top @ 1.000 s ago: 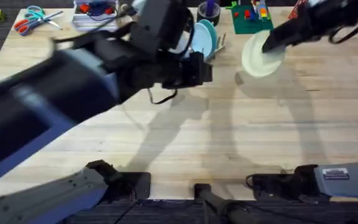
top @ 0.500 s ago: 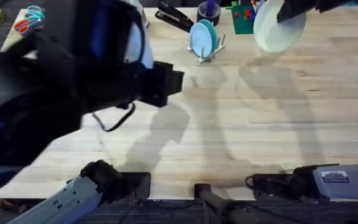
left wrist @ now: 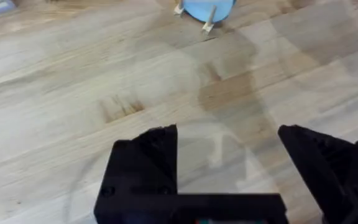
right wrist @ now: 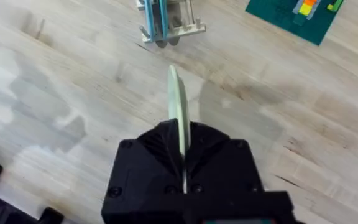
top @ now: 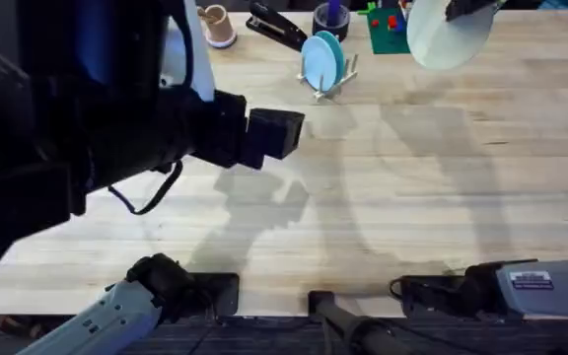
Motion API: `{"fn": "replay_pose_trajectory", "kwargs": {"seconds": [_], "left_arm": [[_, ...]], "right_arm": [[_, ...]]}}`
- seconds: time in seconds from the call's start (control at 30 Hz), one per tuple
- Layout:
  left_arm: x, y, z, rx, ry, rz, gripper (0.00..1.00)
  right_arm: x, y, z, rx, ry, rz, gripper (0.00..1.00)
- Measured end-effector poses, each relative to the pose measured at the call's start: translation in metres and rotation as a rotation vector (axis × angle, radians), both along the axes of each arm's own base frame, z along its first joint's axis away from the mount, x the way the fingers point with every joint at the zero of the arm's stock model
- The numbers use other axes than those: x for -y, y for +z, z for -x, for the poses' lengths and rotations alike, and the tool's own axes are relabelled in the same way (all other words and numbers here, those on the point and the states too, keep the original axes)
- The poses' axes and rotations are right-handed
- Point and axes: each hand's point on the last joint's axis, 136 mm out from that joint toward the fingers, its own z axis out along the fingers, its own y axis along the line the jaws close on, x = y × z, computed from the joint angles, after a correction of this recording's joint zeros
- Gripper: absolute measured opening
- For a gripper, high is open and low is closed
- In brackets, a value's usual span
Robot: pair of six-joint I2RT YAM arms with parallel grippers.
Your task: Pick up the plates from the table one by one and place each into a slot on the dish rack.
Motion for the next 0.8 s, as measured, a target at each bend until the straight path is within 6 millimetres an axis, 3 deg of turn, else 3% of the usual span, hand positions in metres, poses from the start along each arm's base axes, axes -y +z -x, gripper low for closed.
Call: {"fn": "replay_pose_trajectory", "kwargs": {"seconds": [0.47, 0.8], "left_arm": [[-0.006, 0.001, -0.003, 0.016, 0.026, -0.023, 0.995], [-0.006, 0.001, -0.003, 0.016, 0.026, -0.023, 0.995]], "right_arm": [[-0.004, 0.006, -0.009, 0.054, 0.027, 0.011, 0.031], [-0.039, 0.038, -0.028, 0.235, 0.106, 0.096, 0.026]]}}
